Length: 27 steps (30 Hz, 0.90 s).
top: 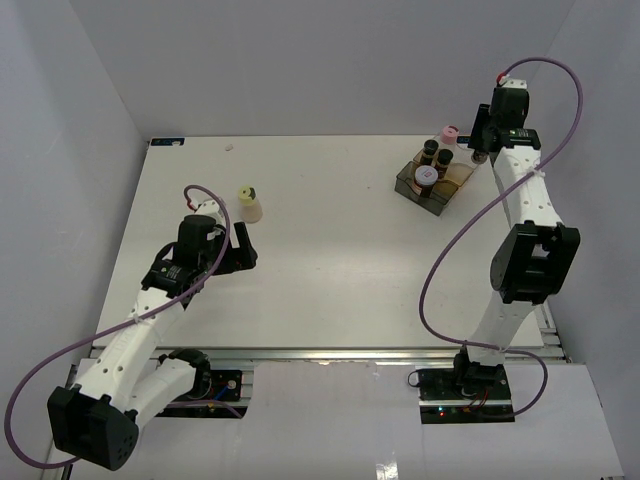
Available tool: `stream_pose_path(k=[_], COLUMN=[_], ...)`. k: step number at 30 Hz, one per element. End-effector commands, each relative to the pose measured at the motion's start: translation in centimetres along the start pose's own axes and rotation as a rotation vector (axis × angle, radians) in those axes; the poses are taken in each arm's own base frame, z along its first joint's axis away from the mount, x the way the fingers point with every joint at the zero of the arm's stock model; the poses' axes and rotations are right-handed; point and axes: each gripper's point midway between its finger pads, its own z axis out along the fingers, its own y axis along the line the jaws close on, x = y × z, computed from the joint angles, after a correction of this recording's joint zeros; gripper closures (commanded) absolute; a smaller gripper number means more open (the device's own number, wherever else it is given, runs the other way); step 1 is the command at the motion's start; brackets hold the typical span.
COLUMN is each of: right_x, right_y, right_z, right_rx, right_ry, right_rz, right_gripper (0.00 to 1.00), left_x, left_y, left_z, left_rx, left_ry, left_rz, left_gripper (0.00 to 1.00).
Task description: Organize the condiment bottles
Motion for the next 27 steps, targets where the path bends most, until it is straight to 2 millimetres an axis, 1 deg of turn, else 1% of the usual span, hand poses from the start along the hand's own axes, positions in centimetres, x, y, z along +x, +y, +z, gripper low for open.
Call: stream_pose_path(k=[1,2,4,7,11,19,22,27], right_x=[-2.7,-2.7,-2.1,-1.4,-0.4,2.2,3.2,4.7], right_y=[0.9,1.0,1.6,2.0,2.3,2.8,3.2,3.4], right_z=[1.5,1.9,3.3,5.1,6.4,8.3,8.9,9.4], right_rx=[-0.031,-0.033,-0.054,-0.058,-0.059,-0.073,-0.094,-0.099], right_ry=[-0.095,-0.104,-0.100,-0.078,-0.069,-0.032,-0.019,0.010], right_rz=[0.013,0.013,0.006,-0.002,-0.010,-0.023,-0.025,-0.012], right_gripper=[0.92,0.92,0.92,0.92,0.92,0.92,0.91,0.89], left_x=[-0.3,-0.3,-0.2,-0.1,0.1,0.3,0.4,0.4], left_y=[-0.7,-0.7,-0.7,-0.7,-0.6,-0.5,-0.5,-0.4], left_z=[-0.2,-0.1,-0.1,0.1,0.4,0.6,0.7,0.7], left_rx=[0.032,0.032,0.031,0.031,0.028,0.020,0.019,0.016], left_ry=[-0.013,-0.011,-0.007,-0.002,0.012,0.023,0.028,0.029], left_rz=[0.012,0.012,0.014,0.016,0.019,0.021,0.022,0.023], left_gripper=[0.02,0.02,0.02,0.02,0.02,0.02,0.02,0.02])
